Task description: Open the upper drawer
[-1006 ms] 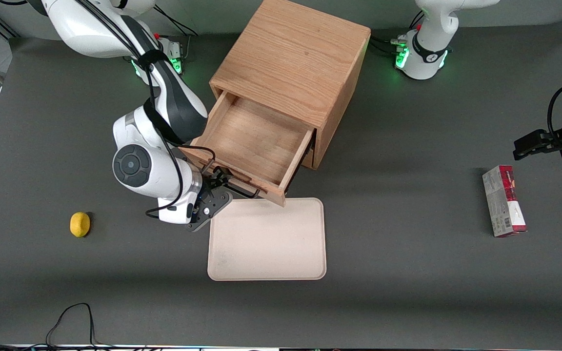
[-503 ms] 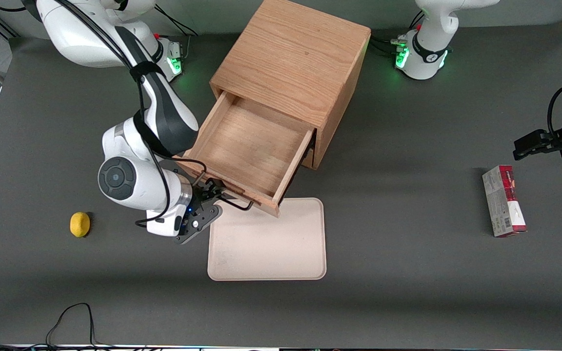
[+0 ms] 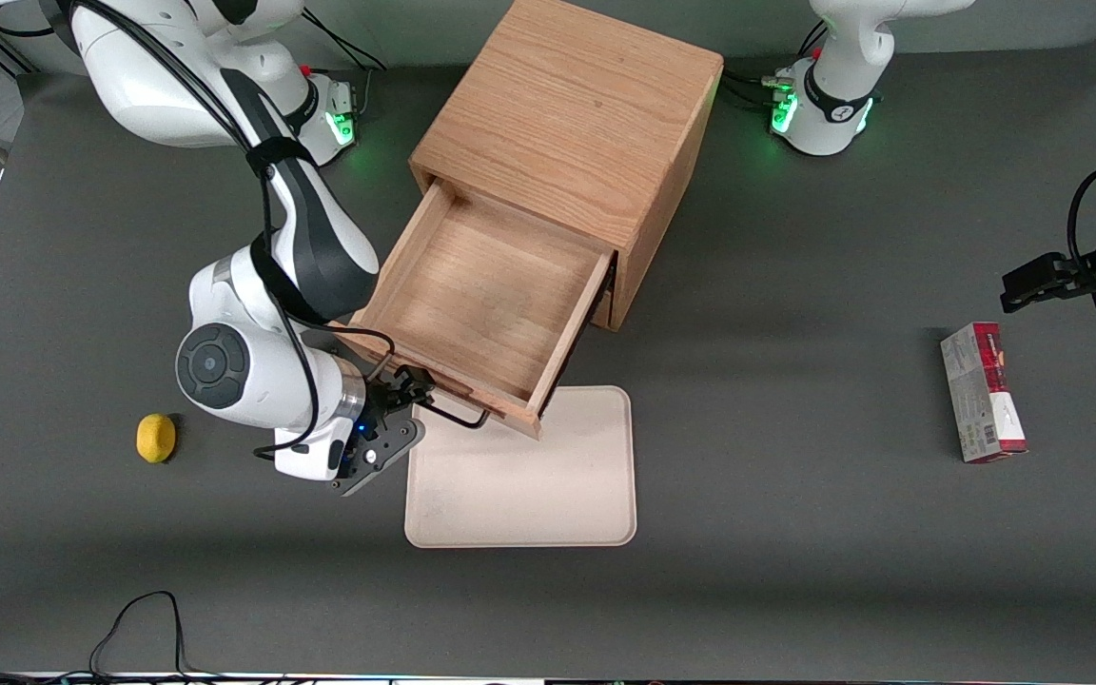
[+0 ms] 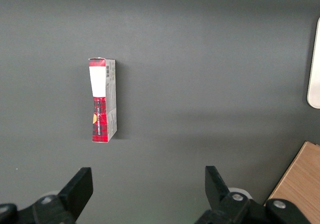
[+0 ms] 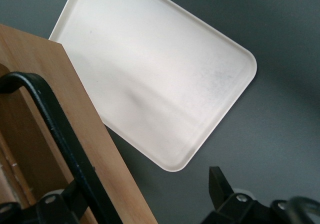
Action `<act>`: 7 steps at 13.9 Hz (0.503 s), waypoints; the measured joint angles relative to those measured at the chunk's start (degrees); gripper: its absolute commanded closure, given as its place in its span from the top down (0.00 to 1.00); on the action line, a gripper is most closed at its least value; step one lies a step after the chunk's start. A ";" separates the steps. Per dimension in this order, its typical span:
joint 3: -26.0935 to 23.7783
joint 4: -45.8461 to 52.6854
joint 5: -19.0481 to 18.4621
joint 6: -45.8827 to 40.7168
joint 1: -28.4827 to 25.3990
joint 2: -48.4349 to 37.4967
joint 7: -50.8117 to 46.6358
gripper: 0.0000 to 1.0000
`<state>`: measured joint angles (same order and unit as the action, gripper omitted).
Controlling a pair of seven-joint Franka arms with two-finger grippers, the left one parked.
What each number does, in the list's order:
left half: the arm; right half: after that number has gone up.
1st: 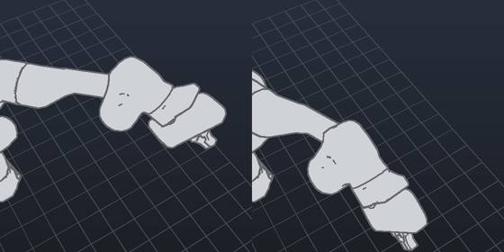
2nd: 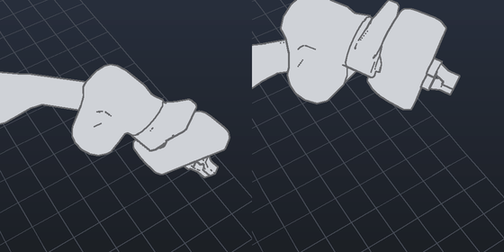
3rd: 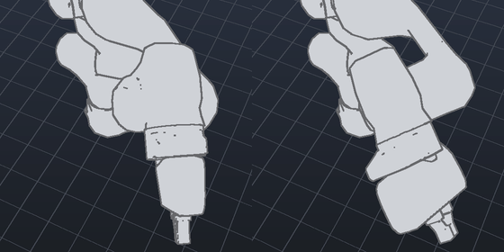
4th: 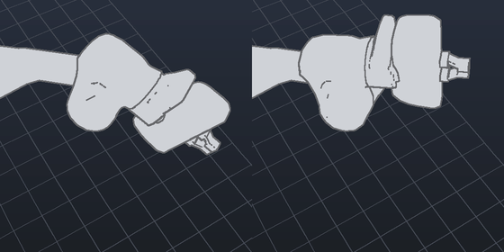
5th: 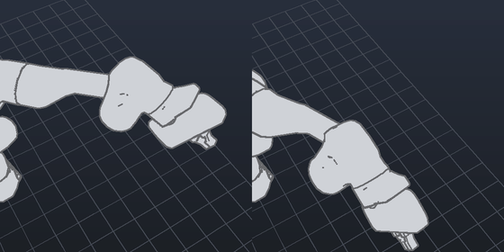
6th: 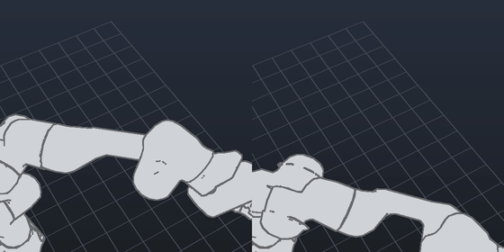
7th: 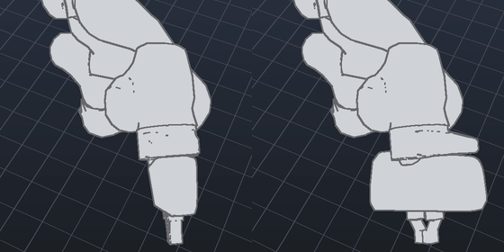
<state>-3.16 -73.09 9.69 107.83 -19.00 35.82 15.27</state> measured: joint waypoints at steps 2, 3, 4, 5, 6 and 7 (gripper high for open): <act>0.00 0.74 0.00 -0.10 0.00 0.49 0.18 1.00; 0.00 0.90 0.00 -0.18 0.00 0.57 0.35 1.00; 0.00 1.06 0.00 -0.25 0.00 0.62 0.76 1.00; 0.00 1.13 0.00 -0.26 0.00 0.64 1.18 1.00; -0.01 1.20 0.00 -0.29 0.00 0.65 1.42 1.00; -0.01 1.29 0.00 -0.40 0.00 0.66 1.53 1.00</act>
<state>-3.17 -71.79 9.68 107.44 -18.99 36.48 16.80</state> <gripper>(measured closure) 0.000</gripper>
